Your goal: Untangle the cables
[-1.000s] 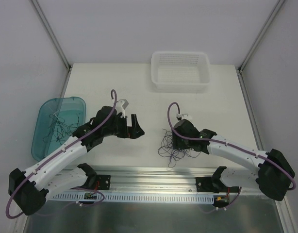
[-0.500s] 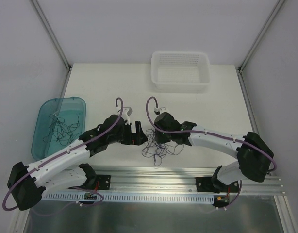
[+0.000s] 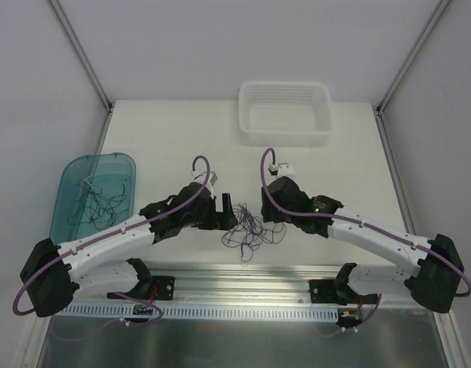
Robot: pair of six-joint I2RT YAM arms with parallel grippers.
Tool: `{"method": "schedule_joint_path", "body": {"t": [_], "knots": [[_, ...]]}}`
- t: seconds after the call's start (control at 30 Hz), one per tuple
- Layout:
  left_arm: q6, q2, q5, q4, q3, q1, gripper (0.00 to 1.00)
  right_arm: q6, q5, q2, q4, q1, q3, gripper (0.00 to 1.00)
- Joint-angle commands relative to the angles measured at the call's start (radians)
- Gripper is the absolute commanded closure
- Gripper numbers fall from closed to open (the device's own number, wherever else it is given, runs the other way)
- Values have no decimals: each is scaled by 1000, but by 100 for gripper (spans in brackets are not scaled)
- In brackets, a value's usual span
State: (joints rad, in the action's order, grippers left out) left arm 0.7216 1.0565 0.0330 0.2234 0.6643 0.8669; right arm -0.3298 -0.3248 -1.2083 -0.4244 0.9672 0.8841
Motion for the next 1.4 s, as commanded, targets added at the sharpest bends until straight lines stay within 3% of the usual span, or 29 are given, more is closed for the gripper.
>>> {"method": "schedule_joint_path", "body": {"t": [0.0, 0.33, 0.7, 0.83, 0.9, 1.0, 1.1, 1.37], "knots": [[27, 66, 68, -30, 89, 38, 4, -80, -120, 72, -96, -56, -63, 51], [116, 295, 205, -29, 204, 106, 9, -236, -48, 12, 24, -251, -145, 53], [134, 473, 228, -30, 248, 130, 20, -282, 35, -135, 194, -275, -186, 57], [150, 493, 243, -30, 232, 130, 34, -290, 63, -160, 225, -274, -200, 66], [150, 493, 260, -29, 215, 130, 49, -287, 63, -155, 217, -275, -201, 73], [145, 468, 295, -24, 190, 129, 74, -265, 46, -99, 172, -275, -203, 94], [136, 432, 337, 0, 163, 113, 93, -212, -31, -30, 68, -277, -175, 99], [118, 261, 341, 45, 29, -58, 99, -39, -152, 297, -217, -399, -31, 99]]}}
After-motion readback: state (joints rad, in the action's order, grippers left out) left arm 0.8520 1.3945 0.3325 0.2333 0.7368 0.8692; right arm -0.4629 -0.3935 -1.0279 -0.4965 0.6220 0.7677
